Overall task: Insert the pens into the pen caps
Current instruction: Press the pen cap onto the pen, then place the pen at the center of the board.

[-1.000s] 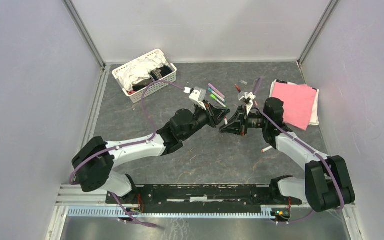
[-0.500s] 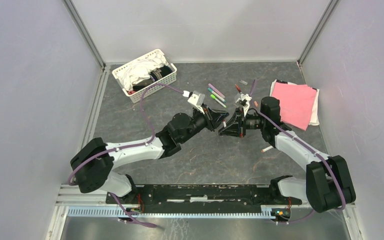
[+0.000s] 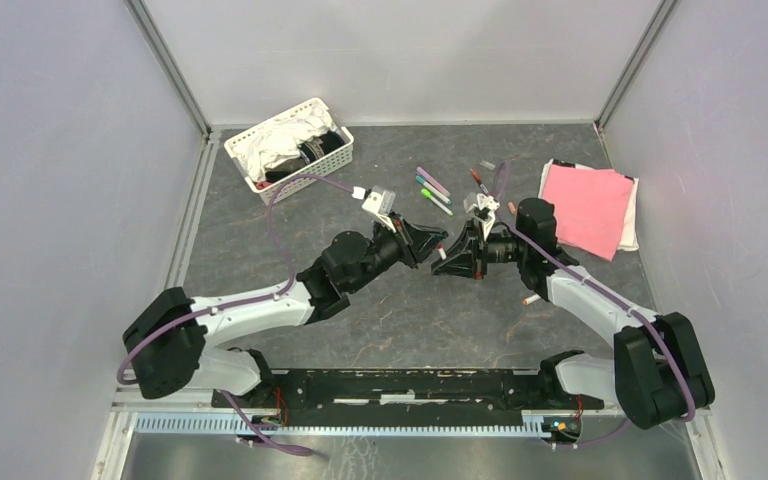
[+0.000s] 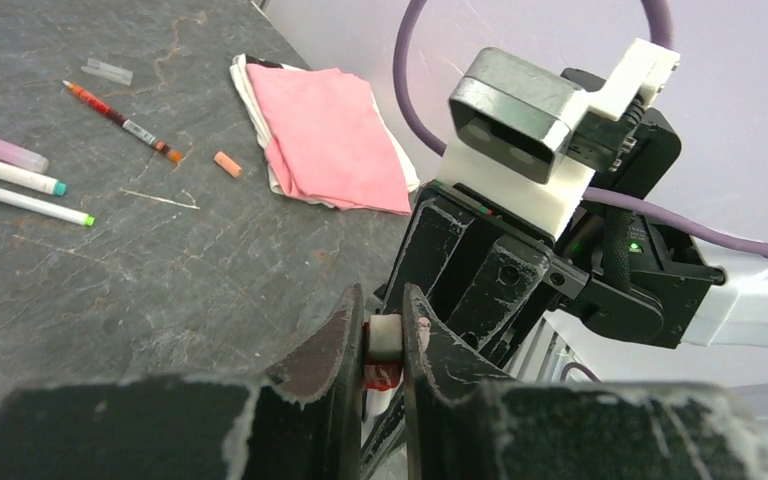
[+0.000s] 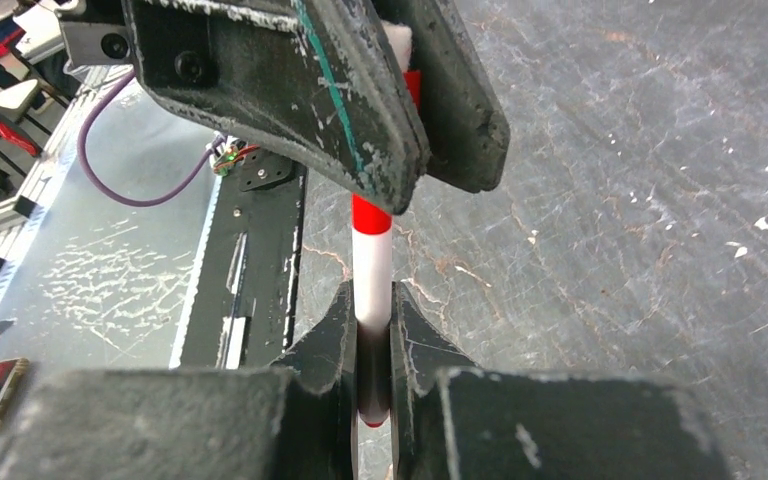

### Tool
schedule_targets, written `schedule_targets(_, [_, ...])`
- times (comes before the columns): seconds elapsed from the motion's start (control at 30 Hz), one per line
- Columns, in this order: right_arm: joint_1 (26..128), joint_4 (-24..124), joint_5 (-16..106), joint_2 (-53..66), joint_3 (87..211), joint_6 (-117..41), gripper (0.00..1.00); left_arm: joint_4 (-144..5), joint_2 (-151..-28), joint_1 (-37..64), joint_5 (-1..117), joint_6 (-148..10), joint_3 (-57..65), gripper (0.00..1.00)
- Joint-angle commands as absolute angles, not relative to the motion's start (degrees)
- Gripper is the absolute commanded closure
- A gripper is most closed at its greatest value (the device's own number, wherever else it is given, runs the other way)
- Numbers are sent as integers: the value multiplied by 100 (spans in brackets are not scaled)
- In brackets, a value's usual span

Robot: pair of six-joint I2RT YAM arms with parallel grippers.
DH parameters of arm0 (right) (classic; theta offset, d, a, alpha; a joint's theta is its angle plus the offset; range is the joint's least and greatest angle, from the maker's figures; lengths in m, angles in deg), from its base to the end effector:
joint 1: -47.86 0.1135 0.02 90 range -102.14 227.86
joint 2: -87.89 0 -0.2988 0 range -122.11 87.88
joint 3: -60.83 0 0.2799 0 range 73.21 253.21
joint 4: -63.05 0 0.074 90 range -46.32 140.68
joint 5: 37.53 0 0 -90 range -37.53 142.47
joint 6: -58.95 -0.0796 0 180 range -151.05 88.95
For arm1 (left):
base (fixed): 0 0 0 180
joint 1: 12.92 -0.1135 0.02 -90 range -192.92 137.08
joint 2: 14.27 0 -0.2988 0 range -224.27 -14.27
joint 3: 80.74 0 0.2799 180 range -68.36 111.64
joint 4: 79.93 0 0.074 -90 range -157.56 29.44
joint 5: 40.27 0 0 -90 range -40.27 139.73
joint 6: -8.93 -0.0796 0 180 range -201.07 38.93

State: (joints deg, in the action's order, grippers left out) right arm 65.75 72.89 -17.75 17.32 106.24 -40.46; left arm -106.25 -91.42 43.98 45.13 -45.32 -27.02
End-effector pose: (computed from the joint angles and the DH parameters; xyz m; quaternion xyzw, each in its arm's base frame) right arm 0.2352 0.1546 0.2496 -0.3960 0.6228 0.5615 0.3743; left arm 0.2039 -0.3010 0.3013 0.0978 0.6821 -0.5046 0.5201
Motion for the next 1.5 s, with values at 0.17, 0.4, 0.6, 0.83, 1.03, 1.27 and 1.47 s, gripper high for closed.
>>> schedule_targets(0.17, [6435, 8318, -1024, 2026, 10719, -3416, 100, -8927, -8443, 4534, 3999, -4233, -2583, 72])
schedule_targets(0.4, [6569, 8203, -1001, 1886, 10656, -3229, 100, -8711, -7939, 4474, 3488, -4427, -2446, 32])
schedule_targets(0.6, [6570, 7854, -525, 1829, 10693, -2883, 100, -8301, -7389, 4462, 3531, -5005, -2656, 19])
schedule_targets(0.83, [6577, 6998, 1452, 1511, 10933, -2317, 99, -8332, -6717, 4464, 3156, -5293, -3455, 14])
schedule_targets(1.03, [6609, 5866, 2721, 407, 11967, -1886, 94, -8549, -6707, 4460, 2721, -5120, -3893, 11])
schedule_targets(1.27, [6776, 4556, 3326, -1115, 13546, -1344, 93, -8425, -6680, 4464, 2489, -5208, -3978, 11])
schedule_targets(1.47, [6891, 4030, 3576, -2082, 14397, -1294, 93, -8425, -6393, 4464, 2330, -5164, -4230, 10])
